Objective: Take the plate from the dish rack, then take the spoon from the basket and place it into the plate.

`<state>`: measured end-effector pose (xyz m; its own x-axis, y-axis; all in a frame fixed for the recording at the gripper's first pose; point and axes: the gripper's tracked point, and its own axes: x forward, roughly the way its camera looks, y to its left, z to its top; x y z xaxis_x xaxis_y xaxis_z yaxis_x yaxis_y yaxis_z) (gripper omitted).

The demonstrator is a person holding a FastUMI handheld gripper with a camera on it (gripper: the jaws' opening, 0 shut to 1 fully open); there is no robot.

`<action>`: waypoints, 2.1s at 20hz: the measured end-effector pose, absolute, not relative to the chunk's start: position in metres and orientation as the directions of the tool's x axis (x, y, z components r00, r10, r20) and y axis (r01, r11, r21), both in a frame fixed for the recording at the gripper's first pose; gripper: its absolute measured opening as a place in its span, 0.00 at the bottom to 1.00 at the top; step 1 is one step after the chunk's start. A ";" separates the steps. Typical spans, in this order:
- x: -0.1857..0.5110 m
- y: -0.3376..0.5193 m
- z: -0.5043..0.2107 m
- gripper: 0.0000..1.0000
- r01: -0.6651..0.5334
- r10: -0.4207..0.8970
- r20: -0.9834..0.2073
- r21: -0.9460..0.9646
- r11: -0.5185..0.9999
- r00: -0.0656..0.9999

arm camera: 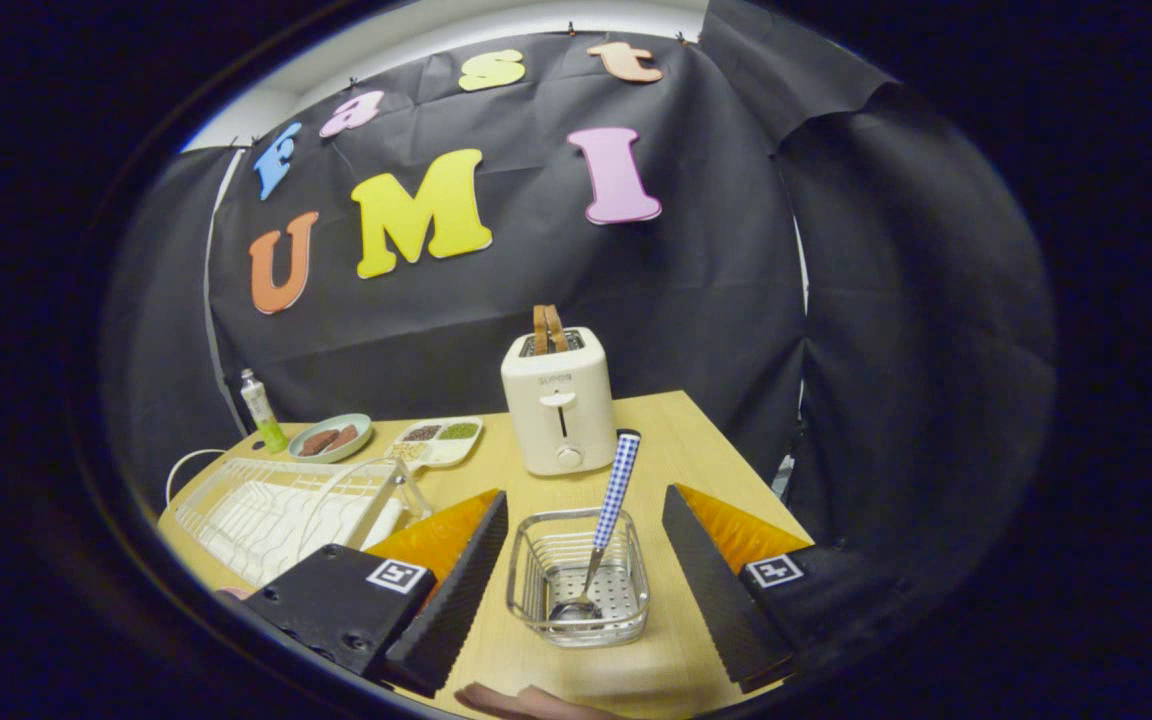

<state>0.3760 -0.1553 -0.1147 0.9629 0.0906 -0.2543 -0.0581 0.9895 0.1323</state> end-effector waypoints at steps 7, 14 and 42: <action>0.422 -0.169 -0.122 0.68 -0.003 0.050 -0.320 0.145 0.989 0.946; 0.397 -0.152 -0.073 0.17 -0.001 0.028 -0.175 0.151 0.989 0.984; 0.113 0.147 -0.033 0.17 -0.230 0.233 0.125 -0.038 0.972 0.964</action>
<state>0.1126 0.1469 -0.0330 0.9644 0.2331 0.1249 -0.2301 0.9724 -0.0382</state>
